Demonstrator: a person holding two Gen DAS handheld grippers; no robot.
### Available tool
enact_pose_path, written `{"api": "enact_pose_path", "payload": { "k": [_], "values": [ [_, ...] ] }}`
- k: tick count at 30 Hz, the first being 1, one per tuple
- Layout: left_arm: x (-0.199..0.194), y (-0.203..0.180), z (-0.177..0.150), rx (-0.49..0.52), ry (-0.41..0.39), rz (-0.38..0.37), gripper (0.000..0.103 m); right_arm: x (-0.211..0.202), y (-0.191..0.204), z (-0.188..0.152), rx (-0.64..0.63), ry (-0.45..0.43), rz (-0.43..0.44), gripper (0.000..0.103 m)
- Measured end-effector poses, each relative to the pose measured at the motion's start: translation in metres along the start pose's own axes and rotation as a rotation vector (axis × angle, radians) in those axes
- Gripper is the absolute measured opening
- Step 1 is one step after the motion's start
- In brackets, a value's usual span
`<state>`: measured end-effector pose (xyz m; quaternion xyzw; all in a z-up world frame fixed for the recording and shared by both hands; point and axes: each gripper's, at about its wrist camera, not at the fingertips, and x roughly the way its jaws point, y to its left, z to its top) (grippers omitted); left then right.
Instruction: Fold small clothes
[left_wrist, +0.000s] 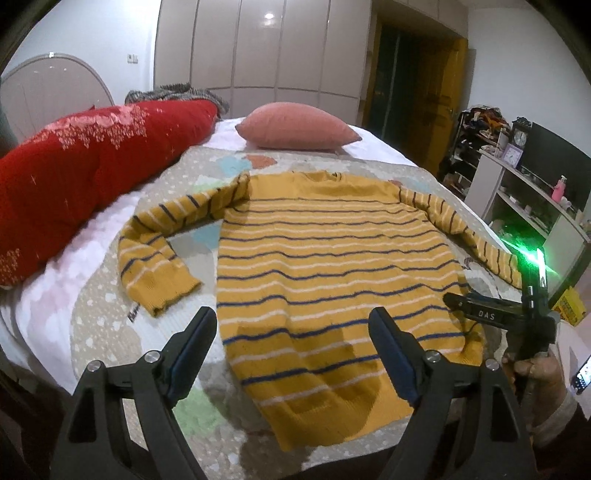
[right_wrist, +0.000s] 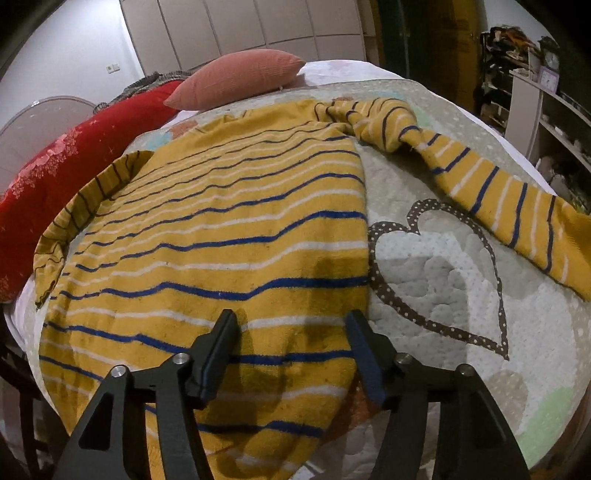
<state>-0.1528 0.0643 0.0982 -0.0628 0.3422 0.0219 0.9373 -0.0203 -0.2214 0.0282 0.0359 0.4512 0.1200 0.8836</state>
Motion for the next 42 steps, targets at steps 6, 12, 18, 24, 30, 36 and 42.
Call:
{"api": "enact_pose_path", "payload": {
  "k": [6, 12, 18, 24, 30, 36, 42],
  "values": [
    [0.001, -0.004, -0.005, -0.007, 0.014, -0.015, 0.083, 0.003, 0.005, -0.003, -0.015, -0.017, -0.010, 0.078],
    [0.003, -0.002, -0.009, -0.032, 0.037, -0.030, 0.083, 0.005, 0.012, -0.004, -0.020, -0.039, -0.011, 0.089],
    [0.005, -0.001, -0.010, -0.044, 0.052, -0.038, 0.083, 0.007, 0.013, -0.004, -0.011, -0.030, 0.050, 0.102],
    [0.005, -0.002, -0.011, -0.045, 0.055, -0.040, 0.083, 0.011, 0.017, -0.004, -0.027, -0.023, 0.030, 0.102],
    [0.009, -0.003, -0.013, -0.048, 0.070, -0.039, 0.083, 0.013, 0.022, -0.006, -0.047, -0.040, -0.004, 0.102],
    [0.021, -0.002, -0.013, -0.053, 0.098, -0.028, 0.083, 0.004, 0.011, -0.005, -0.008, -0.051, 0.053, 0.098],
    [0.030, 0.004, -0.012, -0.059, 0.112, -0.021, 0.084, -0.035, -0.062, -0.011, 0.229, -0.145, 0.108, 0.093]
  ]
}}
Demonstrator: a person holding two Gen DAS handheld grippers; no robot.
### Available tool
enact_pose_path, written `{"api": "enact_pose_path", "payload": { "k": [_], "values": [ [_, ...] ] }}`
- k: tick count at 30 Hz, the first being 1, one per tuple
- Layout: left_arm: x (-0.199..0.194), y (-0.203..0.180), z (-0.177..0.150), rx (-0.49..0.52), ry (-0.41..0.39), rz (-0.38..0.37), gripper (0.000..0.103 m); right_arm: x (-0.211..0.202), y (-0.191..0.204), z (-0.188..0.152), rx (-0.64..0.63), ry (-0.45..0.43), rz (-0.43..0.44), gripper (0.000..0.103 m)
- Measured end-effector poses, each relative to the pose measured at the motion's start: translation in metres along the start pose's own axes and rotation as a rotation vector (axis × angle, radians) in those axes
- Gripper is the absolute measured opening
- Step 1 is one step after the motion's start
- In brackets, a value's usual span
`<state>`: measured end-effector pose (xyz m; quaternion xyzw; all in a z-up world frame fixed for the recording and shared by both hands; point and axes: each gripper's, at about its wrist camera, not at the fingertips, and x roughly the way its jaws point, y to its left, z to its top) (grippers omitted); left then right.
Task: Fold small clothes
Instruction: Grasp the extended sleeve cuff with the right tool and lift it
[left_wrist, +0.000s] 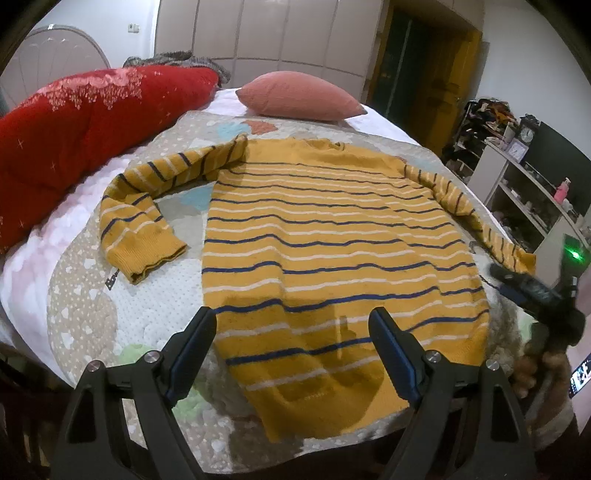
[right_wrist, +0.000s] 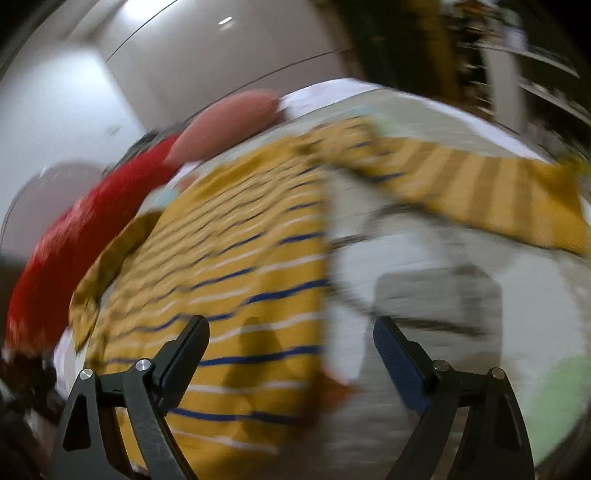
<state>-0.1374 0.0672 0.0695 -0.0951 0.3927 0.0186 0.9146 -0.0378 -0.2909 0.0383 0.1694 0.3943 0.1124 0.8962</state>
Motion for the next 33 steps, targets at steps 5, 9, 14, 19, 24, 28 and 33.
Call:
{"api": "enact_pose_path", "payload": {
  "k": [5, 9, 14, 19, 24, 28, 33],
  "values": [
    [0.023, 0.007, 0.003, -0.041, 0.063, -0.023, 0.084, -0.017, -0.077, 0.012, 0.270, -0.050, -0.038, 0.093],
    [0.030, 0.003, 0.003, -0.017, 0.077, -0.022, 0.084, -0.019, -0.118, 0.026, 0.437, -0.105, -0.013, 0.090],
    [0.031, 0.005, 0.005, -0.017, 0.080, -0.004, 0.084, -0.010, -0.134, 0.055, 0.473, -0.175, -0.167, 0.085],
    [0.040, 0.007, 0.008, -0.020, 0.113, 0.019, 0.084, 0.000, -0.147, 0.079, 0.468, -0.170, -0.284, 0.017],
    [0.043, -0.004, 0.014, -0.004, 0.115, 0.013, 0.084, -0.030, -0.174, 0.101, 0.522, -0.264, -0.301, 0.009],
    [0.048, -0.016, 0.014, 0.018, 0.127, -0.005, 0.084, -0.062, -0.200, 0.118, 0.545, -0.333, -0.316, 0.008],
    [0.055, -0.019, 0.012, 0.015, 0.147, -0.019, 0.084, -0.072, -0.206, 0.126, 0.545, -0.331, -0.303, 0.008]
  ]
}}
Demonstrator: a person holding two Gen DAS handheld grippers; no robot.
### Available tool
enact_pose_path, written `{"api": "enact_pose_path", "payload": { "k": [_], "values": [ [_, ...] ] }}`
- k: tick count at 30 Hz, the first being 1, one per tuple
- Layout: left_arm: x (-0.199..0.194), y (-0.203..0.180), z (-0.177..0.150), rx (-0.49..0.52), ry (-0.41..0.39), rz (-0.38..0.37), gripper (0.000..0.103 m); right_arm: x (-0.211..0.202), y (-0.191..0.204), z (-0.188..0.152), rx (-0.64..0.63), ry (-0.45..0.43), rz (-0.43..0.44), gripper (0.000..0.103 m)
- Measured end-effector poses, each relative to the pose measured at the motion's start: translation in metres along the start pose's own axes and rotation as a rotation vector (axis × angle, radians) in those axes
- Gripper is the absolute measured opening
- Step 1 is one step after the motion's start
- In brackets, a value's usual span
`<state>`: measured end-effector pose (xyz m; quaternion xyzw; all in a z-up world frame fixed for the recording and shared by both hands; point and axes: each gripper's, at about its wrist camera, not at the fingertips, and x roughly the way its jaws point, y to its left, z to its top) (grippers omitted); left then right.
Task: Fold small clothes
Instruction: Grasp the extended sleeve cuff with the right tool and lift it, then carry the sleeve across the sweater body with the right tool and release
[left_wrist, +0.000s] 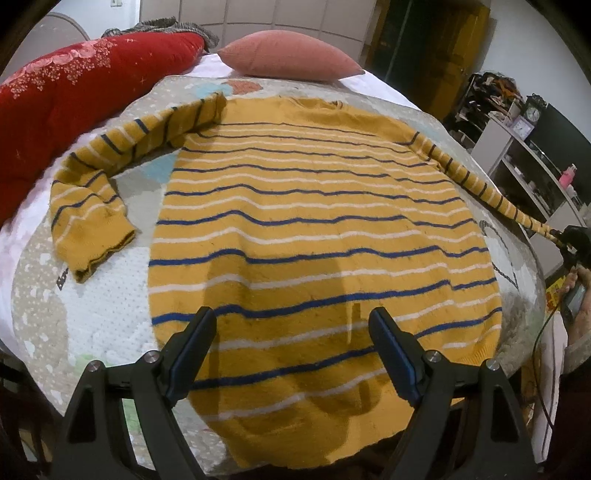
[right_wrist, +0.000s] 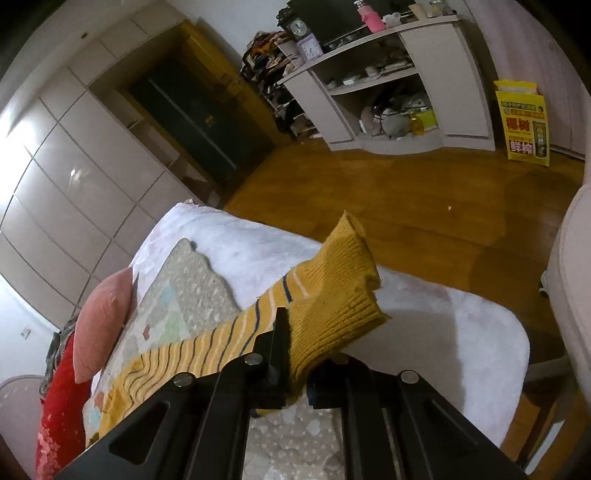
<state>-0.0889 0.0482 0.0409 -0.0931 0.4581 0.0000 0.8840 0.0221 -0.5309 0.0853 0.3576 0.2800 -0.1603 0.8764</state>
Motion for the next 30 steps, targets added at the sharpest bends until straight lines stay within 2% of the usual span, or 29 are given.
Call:
{"api": "enact_pose_path", "payload": {
  "k": [3, 8, 14, 17, 19, 23, 27, 30],
  "values": [
    [-0.001, 0.005, 0.002, -0.008, -0.005, 0.003, 0.084, 0.000, 0.003, -0.001, -0.017, 0.023, 0.036, 0.008],
    [-0.011, 0.026, 0.005, -0.077, -0.044, 0.002, 0.084, 0.007, 0.026, -0.003, -0.006, 0.095, 0.188, 0.007],
    [-0.022, 0.062, -0.003, -0.166, -0.060, -0.006, 0.084, 0.010, 0.108, -0.008, -0.109, 0.138, 0.264, 0.007],
    [-0.031, 0.086, -0.007, -0.223, -0.076, -0.004, 0.084, 0.013, 0.175, -0.027, -0.206, 0.175, 0.311, 0.007],
    [-0.040, 0.102, -0.011, -0.255, -0.103, 0.002, 0.084, 0.022, 0.224, -0.046, -0.279, 0.206, 0.340, 0.007],
    [-0.057, 0.138, -0.021, -0.309, -0.154, 0.046, 0.084, 0.043, 0.328, -0.107, -0.439, 0.284, 0.396, 0.007],
    [-0.065, 0.176, -0.036, -0.367, -0.172, 0.098, 0.084, 0.067, 0.427, -0.194, -0.613, 0.383, 0.444, 0.007],
    [-0.067, 0.203, -0.048, -0.429, -0.166, 0.122, 0.084, 0.092, 0.476, -0.260, -0.736, 0.441, 0.420, 0.007]
  ]
}}
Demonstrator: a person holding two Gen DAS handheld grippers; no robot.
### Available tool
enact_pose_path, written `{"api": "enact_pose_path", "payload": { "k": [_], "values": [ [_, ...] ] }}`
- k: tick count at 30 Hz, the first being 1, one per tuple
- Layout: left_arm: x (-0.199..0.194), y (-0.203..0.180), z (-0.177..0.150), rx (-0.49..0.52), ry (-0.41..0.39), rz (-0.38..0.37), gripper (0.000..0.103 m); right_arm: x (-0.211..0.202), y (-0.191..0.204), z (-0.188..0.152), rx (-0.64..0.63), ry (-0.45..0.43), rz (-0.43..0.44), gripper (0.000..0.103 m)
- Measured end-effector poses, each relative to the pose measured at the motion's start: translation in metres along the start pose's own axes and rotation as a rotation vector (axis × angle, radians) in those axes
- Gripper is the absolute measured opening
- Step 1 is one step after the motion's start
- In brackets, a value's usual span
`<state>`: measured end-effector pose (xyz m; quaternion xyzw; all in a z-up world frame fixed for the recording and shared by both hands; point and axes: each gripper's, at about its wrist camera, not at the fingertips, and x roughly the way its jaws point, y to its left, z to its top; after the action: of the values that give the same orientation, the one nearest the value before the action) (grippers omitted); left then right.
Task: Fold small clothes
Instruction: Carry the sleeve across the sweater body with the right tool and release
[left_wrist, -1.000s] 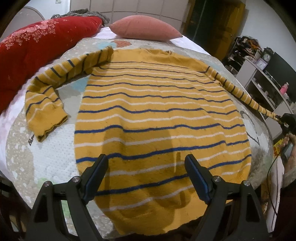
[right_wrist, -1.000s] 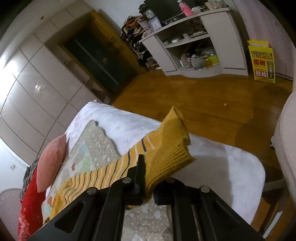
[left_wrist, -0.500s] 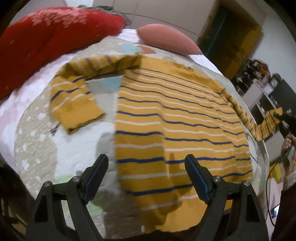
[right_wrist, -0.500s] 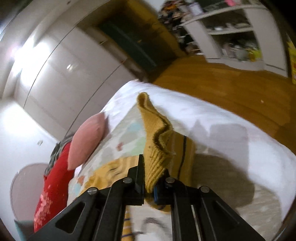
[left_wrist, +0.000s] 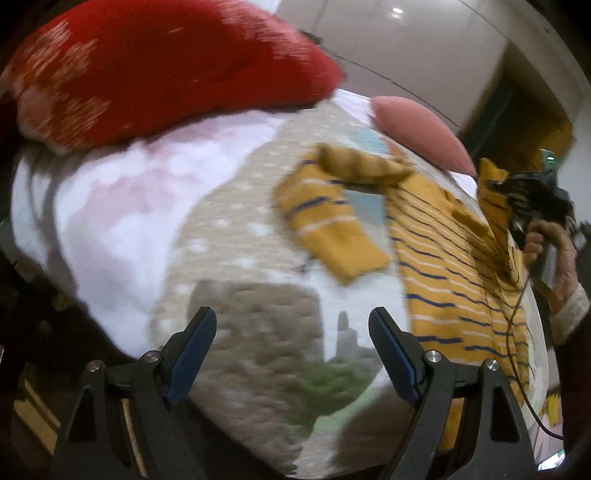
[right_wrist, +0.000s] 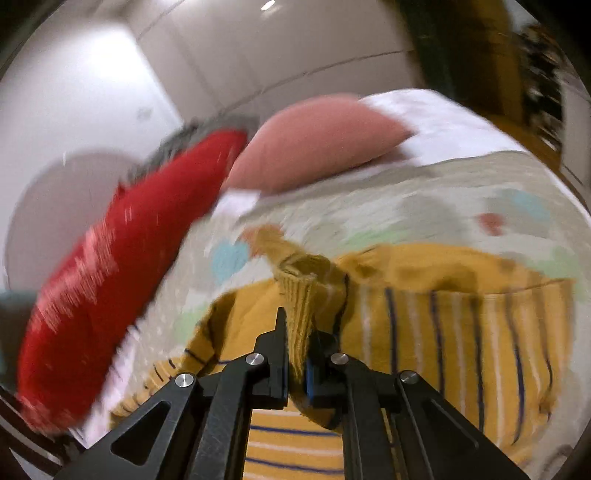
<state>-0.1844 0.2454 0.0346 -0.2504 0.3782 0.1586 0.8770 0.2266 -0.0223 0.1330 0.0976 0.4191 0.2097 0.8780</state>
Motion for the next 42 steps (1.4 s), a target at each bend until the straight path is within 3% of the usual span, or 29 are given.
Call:
{"api": "enact_pose_path", "payload": {
  "k": [6, 8, 10, 12, 14, 16, 20, 23, 26, 28, 30, 31, 33, 36, 42],
  "values": [
    [-0.003, 0.041, -0.004, -0.095, -0.004, 0.031, 0.084, 0.102, 0.059, -0.045, -0.124, 0.212, -0.001, 0.011],
    [-0.004, 0.047, -0.005, -0.108, -0.009, 0.033, 0.084, 0.126, 0.066, -0.059, -0.157, 0.298, 0.001, 0.021],
    [-0.006, 0.049, -0.004, -0.119, -0.020, 0.032, 0.084, 0.123, 0.073, -0.070, -0.181, 0.297, 0.025, 0.046],
    [-0.009, 0.054, -0.003, -0.134, -0.033, 0.035, 0.084, 0.105, 0.087, -0.073, -0.209, 0.279, 0.112, 0.048],
    [-0.009, 0.058, -0.003, -0.147, -0.040, 0.035, 0.084, 0.087, 0.102, -0.077, -0.251, 0.264, 0.145, 0.050],
    [-0.012, 0.062, -0.003, -0.162, -0.048, 0.038, 0.084, 0.071, 0.124, -0.086, -0.314, 0.252, 0.173, 0.062],
    [-0.017, 0.070, -0.008, -0.185, -0.056, 0.042, 0.084, 0.050, 0.156, -0.122, -0.395, 0.297, 0.265, 0.065],
    [-0.020, 0.075, -0.012, -0.198, -0.049, 0.043, 0.084, 0.058, 0.178, -0.154, -0.439, 0.357, 0.302, 0.066],
    [-0.023, 0.080, -0.016, -0.209, -0.049, 0.043, 0.084, 0.067, 0.193, -0.185, -0.491, 0.393, 0.293, 0.071],
    [-0.024, 0.082, -0.018, -0.210, -0.050, 0.045, 0.084, 0.075, 0.203, -0.201, -0.551, 0.396, 0.231, 0.074],
    [-0.025, 0.082, -0.020, -0.212, -0.050, 0.045, 0.084, 0.085, 0.209, -0.215, -0.605, 0.398, 0.170, 0.070],
    [-0.025, 0.082, -0.021, -0.213, -0.050, 0.044, 0.084, 0.085, 0.208, -0.218, -0.606, 0.400, 0.179, 0.048],
    [-0.027, 0.081, -0.021, -0.214, -0.051, 0.045, 0.084, 0.082, 0.208, -0.217, -0.572, 0.411, 0.238, 0.014],
    [-0.030, 0.078, -0.020, -0.206, -0.055, 0.051, 0.084, 0.063, 0.210, -0.200, -0.539, 0.372, 0.302, 0.012],
    [-0.036, 0.057, -0.009, -0.155, -0.080, 0.050, 0.084, -0.022, 0.188, -0.118, -0.518, 0.162, 0.305, 0.012]
  ]
}}
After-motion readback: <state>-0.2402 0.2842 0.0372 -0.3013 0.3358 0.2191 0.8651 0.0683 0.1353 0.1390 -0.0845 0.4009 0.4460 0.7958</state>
